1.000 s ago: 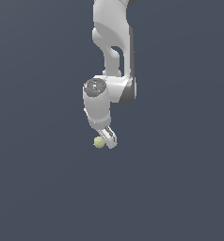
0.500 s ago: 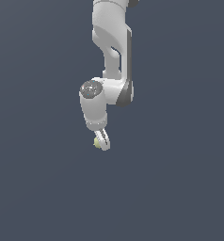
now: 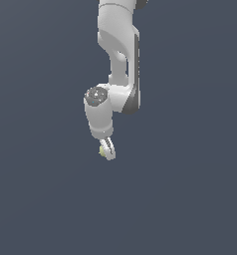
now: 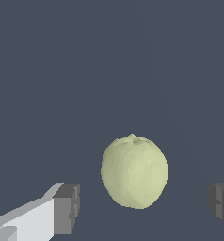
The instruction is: Pick up the object and move it to a goal position.
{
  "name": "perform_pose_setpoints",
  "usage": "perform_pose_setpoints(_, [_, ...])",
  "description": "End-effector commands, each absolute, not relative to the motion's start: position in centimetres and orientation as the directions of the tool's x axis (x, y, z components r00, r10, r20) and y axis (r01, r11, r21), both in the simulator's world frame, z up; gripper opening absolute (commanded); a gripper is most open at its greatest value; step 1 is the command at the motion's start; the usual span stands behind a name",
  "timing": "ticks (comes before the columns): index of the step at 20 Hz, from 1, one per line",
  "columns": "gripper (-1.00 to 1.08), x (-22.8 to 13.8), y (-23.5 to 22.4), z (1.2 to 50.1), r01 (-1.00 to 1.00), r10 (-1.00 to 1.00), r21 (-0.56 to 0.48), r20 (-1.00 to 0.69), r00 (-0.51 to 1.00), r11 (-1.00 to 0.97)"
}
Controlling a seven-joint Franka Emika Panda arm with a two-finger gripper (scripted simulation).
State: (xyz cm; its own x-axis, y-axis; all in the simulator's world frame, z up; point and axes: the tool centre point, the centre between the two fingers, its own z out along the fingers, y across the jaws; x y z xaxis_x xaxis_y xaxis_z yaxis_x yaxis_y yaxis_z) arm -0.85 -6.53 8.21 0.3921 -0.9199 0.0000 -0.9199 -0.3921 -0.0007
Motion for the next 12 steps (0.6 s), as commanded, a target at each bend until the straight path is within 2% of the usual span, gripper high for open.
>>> perform_pose_setpoints(1, [1.0, -0.9, -6.6, 7.4, -0.92, -0.92, 0.0, 0.0, 0.391, -0.391])
perform_pose_setpoints(12, [1.0, -0.9, -6.6, 3.7, -0.922, -0.922, 0.0, 0.0, 0.388, -0.388])
